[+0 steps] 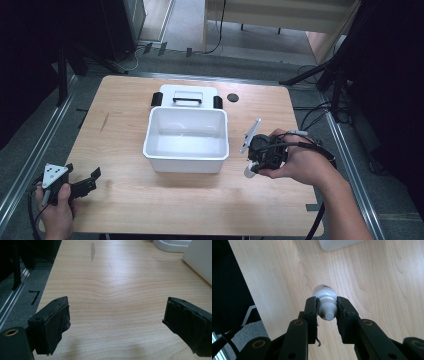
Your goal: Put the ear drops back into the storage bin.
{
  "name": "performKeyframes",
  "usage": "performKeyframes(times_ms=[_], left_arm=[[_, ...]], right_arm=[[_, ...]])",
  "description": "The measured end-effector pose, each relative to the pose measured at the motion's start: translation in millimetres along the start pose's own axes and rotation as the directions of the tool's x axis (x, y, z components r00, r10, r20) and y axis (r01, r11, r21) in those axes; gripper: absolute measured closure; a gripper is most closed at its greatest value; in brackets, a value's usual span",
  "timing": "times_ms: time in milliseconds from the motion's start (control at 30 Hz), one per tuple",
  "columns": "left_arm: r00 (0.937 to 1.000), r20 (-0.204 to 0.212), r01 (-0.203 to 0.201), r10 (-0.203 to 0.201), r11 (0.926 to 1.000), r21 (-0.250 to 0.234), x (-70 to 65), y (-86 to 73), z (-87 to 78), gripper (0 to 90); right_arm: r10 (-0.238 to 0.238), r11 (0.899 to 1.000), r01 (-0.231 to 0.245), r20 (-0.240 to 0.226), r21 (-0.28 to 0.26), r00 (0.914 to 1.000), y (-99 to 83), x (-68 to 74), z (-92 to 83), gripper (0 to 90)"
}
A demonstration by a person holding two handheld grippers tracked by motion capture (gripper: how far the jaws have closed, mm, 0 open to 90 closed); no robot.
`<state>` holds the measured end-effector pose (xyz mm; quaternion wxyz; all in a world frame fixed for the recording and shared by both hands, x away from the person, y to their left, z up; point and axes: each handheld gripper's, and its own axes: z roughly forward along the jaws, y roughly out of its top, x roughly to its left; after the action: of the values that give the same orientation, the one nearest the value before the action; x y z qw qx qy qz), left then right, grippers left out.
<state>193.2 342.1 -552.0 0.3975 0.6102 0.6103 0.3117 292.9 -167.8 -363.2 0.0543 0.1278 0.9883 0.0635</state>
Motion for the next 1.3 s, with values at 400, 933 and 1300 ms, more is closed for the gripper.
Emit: performKeyframes(times_ms=[400, 933, 1300], left_arm=[[1.0000, 0.001, 0.000, 0.000, 1.0000, 0.001, 0.1, 0.0, -0.1, 7.2], [1.0000, 0.004, -0.003, 0.003, 1.0000, 0.004, 0.0, 0.1, 0.0, 7.2], [1.0000, 0.007, 0.000, 0.000, 1.0000, 0.003, 0.3, 0.0, -0.5, 7.2]], right_arm=[[-0.011, 1.000, 0.011, 0.015, -0.009, 0.9998, 20.9, -8.9, -23.1, 72.2], [-0.048, 0.998, 0.049, 0.014, -0.033, 0.9987, 58.4, -14.6, -42.3, 72.3], [-0.073, 0.996, 0.074, 0.006, -0.049, 0.9973, 85.6, -16.5, -45.9, 72.3]])
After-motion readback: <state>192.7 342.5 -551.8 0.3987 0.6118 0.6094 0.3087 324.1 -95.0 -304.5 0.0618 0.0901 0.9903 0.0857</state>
